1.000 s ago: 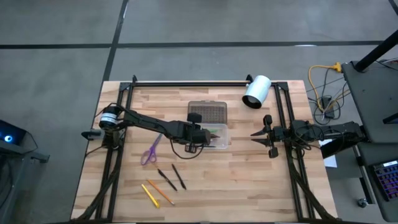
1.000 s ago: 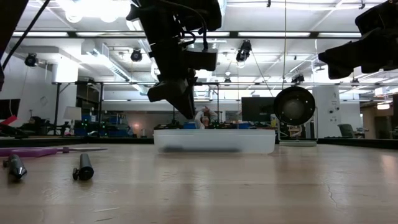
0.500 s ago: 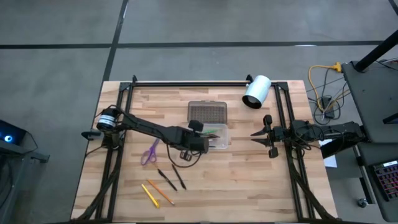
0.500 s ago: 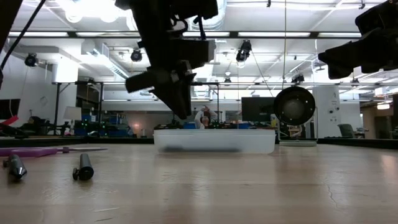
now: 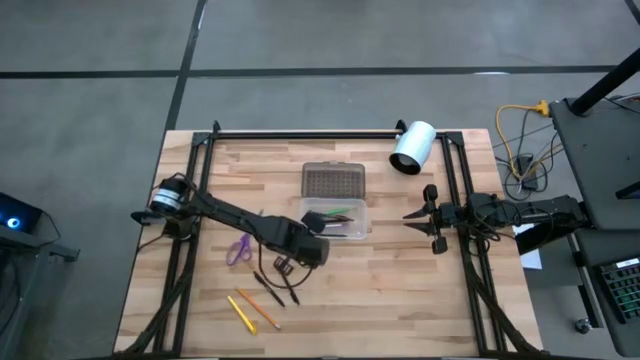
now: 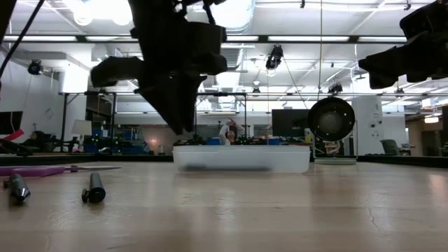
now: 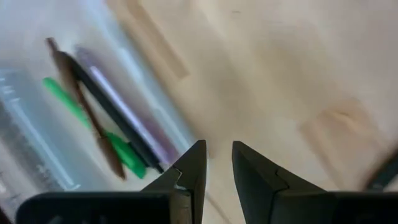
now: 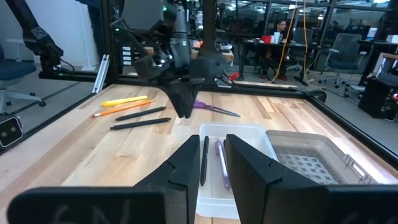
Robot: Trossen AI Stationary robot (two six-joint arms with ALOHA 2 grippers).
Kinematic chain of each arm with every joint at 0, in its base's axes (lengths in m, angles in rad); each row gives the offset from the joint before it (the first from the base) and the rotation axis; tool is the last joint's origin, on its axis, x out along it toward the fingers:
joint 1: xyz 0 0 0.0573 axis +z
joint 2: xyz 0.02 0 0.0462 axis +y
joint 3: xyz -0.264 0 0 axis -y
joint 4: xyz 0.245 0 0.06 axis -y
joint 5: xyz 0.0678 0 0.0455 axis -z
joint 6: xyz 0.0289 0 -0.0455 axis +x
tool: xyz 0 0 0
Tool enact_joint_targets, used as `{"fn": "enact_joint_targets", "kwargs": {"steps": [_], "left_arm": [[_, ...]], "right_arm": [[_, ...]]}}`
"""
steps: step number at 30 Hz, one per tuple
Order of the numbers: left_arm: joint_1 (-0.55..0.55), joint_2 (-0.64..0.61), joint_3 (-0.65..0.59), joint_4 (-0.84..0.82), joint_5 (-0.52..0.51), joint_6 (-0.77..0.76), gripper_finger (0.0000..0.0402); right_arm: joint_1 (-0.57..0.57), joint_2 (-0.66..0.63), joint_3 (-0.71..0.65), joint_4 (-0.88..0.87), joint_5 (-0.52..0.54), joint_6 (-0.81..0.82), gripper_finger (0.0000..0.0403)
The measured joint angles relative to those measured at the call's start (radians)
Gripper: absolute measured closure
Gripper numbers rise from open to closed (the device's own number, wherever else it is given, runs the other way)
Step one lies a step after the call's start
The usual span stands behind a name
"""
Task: Pick & place school supplies into a supply box
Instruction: Put the black pen into the white and black supply box
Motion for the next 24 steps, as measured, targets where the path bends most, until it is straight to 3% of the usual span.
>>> {"fn": "enact_joint_targets", "kwargs": {"steps": [12, 24], "left_arm": [[-0.060, -0.001, 0.010, -0.059, 0.247, 0.088, 0.0340], [-0.107, -0.001, 0.003, -0.083, 0.298, 0.155, 0.0340]], "right_arm": [[0.000, 0.000, 0.000, 0.000, 0.000, 0.000, 0.0321], [0.000, 0.000, 0.000, 0.000, 0.000, 0.000, 0.0335]]}}
